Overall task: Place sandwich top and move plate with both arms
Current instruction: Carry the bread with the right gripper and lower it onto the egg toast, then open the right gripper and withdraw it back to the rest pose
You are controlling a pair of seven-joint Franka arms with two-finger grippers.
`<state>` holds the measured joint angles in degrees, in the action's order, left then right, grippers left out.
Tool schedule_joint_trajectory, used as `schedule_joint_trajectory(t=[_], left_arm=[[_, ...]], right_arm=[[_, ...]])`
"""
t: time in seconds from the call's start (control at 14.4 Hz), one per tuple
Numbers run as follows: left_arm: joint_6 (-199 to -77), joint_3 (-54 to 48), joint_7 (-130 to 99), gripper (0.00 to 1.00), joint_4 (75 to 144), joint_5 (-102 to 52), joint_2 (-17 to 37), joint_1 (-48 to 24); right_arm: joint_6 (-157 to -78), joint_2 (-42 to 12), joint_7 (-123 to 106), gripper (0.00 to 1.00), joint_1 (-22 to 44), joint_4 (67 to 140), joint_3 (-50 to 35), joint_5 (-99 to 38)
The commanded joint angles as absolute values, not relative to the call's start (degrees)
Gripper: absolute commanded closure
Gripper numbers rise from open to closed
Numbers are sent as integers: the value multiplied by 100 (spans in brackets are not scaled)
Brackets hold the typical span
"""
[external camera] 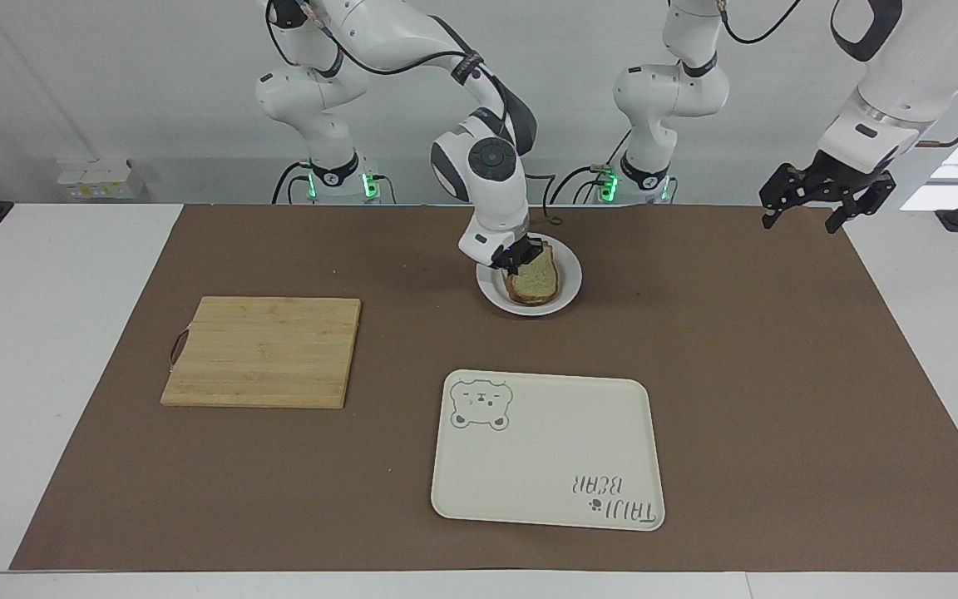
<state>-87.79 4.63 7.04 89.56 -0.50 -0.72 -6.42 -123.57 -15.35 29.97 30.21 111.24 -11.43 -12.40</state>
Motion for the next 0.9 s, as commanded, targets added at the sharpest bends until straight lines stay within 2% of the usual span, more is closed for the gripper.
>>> schedule_joint_trajectory(t=[0.0,0.07,0.14,0.21,0.42,0.83], left_arm=[[-8631,448,721,0,8798,26,9,-615],[-8631,448,721,0,8798,26,0,-615],[-8631,448,721,0,8798,26,0,-615],[-8631,448,729,0,8798,35,9,-607],[-8631,448,721,0,8798,35,9,-580],[-8631,448,721,0,8798,35,0,-580]], right_arm=[[-12498,-1503,3119,86,2953,11276,-1178,-1424],[-12507,-1520,3146,66,2927,11268,-1178,-1415],[-12489,-1529,3129,25,2918,11250,-1169,-1415],[-12446,-1538,3164,0,2918,11215,-1160,-1389],[-12445,-1451,3164,0,2857,11136,-1081,-1275],[-12270,-888,3059,0,1812,11066,-1073,104]])
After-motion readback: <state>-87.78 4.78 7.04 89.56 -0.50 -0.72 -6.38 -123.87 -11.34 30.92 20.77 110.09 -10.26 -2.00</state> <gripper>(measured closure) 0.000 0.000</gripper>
